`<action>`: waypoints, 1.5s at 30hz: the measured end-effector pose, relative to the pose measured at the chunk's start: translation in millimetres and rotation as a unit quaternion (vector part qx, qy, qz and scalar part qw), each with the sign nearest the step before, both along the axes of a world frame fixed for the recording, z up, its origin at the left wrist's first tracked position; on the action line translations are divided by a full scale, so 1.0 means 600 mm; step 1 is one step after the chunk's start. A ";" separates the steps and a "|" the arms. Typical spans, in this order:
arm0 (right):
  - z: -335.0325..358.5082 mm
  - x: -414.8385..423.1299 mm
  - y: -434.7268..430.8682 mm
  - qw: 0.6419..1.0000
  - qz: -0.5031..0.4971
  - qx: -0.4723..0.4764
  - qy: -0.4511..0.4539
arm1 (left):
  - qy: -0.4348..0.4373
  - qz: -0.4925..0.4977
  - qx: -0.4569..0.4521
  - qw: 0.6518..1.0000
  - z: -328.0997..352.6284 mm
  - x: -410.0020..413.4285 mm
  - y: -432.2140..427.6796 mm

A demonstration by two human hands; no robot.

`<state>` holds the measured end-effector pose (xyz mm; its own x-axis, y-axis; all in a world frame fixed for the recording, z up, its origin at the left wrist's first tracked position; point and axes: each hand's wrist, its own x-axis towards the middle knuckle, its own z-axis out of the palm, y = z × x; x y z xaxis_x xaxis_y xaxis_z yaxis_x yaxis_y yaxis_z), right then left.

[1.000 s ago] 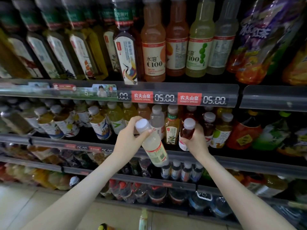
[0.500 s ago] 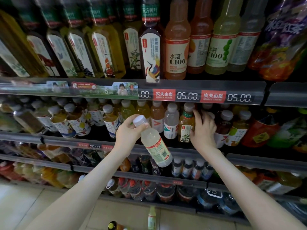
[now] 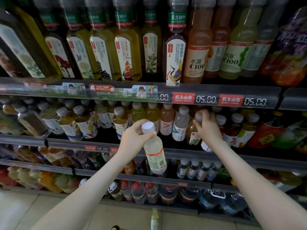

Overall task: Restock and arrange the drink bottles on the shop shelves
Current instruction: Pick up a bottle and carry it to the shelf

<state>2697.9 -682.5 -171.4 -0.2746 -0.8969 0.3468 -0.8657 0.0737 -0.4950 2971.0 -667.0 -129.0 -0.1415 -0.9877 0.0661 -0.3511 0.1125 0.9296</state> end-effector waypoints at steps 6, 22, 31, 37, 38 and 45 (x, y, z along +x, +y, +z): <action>-0.017 0.023 0.057 1.000 0.000 -0.004 -0.031 | -0.025 -0.022 0.006 0.999 -0.016 0.008 0.003; 0.036 0.034 0.170 0.984 0.014 0.013 -0.180 | -0.060 -0.073 0.002 0.996 -0.042 -0.037 0.038; -0.086 0.089 0.235 0.961 0.049 0.210 -0.170 | -0.165 -0.115 0.054 0.978 -0.139 0.009 0.081; -0.231 0.124 0.279 0.937 0.007 0.288 -0.199 | -0.258 -0.155 0.112 0.947 -0.268 0.052 0.116; -0.262 0.129 0.287 0.932 -0.004 0.300 -0.202 | -0.267 -0.153 0.129 0.943 -0.290 0.059 0.125; -0.526 0.163 0.362 0.894 -0.030 0.363 -0.262 | -0.309 -0.095 0.235 0.917 -0.515 0.105 0.204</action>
<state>2795.8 -465.5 -487.2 -0.2837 -0.8115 -0.5109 -0.5136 0.5785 -0.6337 3033.8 -544.8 -438.2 -0.1817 -0.8398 -0.5116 -0.8424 -0.1355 0.5215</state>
